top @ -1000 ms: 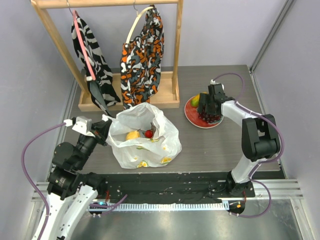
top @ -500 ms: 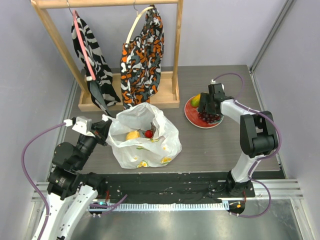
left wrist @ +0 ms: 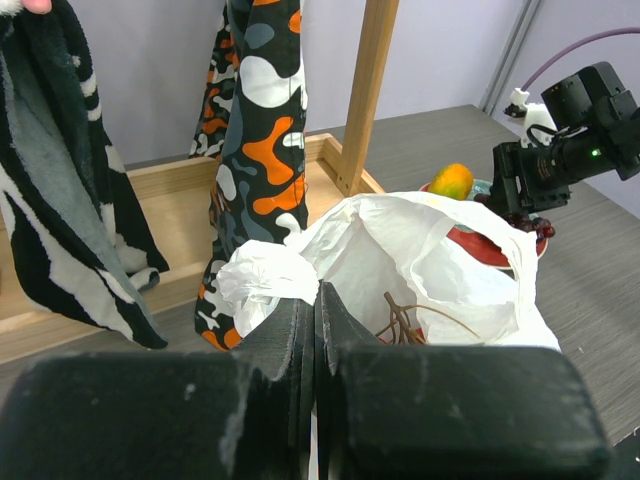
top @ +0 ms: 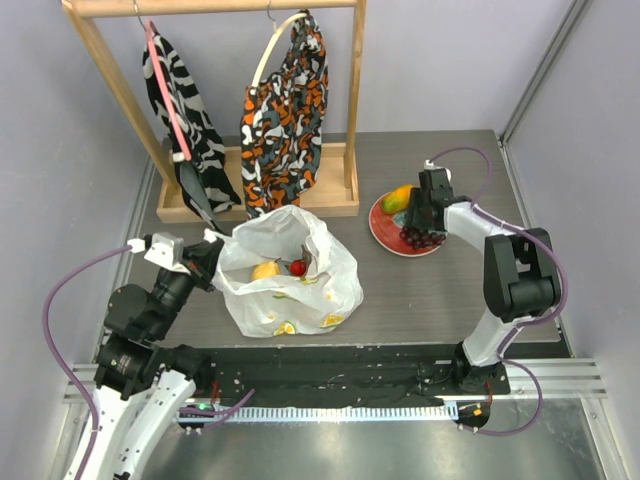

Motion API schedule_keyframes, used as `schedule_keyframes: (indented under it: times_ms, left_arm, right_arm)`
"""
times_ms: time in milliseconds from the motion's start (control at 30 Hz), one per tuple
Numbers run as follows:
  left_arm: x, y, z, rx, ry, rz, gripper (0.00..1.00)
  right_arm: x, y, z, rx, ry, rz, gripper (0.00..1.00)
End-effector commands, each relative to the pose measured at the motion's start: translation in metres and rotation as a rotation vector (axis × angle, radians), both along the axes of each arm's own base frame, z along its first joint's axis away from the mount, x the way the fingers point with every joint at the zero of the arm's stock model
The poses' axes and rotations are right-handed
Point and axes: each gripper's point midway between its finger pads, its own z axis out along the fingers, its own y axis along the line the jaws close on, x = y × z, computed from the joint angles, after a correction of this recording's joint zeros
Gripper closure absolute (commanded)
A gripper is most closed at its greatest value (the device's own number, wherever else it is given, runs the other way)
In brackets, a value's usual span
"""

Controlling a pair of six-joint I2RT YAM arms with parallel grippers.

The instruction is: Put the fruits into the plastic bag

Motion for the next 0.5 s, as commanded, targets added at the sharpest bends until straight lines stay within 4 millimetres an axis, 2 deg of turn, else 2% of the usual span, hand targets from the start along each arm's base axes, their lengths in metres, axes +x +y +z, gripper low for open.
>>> schedule_keyframes:
  times_ms: [0,167,467]
  left_arm:
    - [-0.004,0.000,0.011,-0.011,-0.036,-0.006,1.00]
    - [-0.004,0.000,0.011,-0.012,-0.038,-0.007,1.00]
    - [-0.005,0.000,0.012,-0.014,-0.042,-0.010,1.00]
  right_arm:
    - [-0.016,-0.009,0.013,-0.020,0.010,-0.010,0.48]
    - [-0.016,-0.010,0.035,-0.008,-0.051,-0.020,0.67]
    - [-0.023,-0.011,0.071,0.010,-0.136,-0.034,0.86]
